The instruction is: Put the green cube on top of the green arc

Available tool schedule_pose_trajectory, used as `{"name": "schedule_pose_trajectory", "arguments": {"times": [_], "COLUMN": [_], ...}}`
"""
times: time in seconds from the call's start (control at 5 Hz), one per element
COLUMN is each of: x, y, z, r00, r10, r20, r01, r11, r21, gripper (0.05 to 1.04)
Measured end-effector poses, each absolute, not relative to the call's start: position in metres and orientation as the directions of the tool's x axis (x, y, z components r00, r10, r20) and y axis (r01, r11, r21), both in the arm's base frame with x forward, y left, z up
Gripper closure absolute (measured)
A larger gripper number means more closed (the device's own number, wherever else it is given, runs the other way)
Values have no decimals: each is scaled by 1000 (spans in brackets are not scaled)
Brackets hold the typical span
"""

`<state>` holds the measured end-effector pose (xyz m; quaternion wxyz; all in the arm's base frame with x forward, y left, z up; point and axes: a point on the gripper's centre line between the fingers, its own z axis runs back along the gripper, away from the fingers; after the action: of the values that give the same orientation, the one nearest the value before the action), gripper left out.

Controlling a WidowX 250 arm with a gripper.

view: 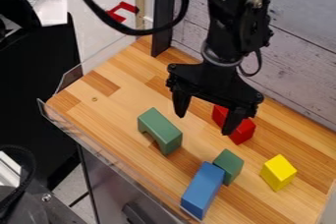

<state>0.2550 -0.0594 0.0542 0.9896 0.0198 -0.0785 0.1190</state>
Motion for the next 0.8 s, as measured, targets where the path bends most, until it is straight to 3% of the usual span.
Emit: {"name": "schedule_pose_trajectory", "arguments": {"times": [0.4, 0.8], "x": [244, 252], "y": [-65, -79], "z": [44, 39], "r00": [970, 978], "r10": [214, 165], "r20": [116, 127], "r01": [-218, -161], "r11": [976, 986], "r21": [23, -41], "gripper": [83, 83]}}
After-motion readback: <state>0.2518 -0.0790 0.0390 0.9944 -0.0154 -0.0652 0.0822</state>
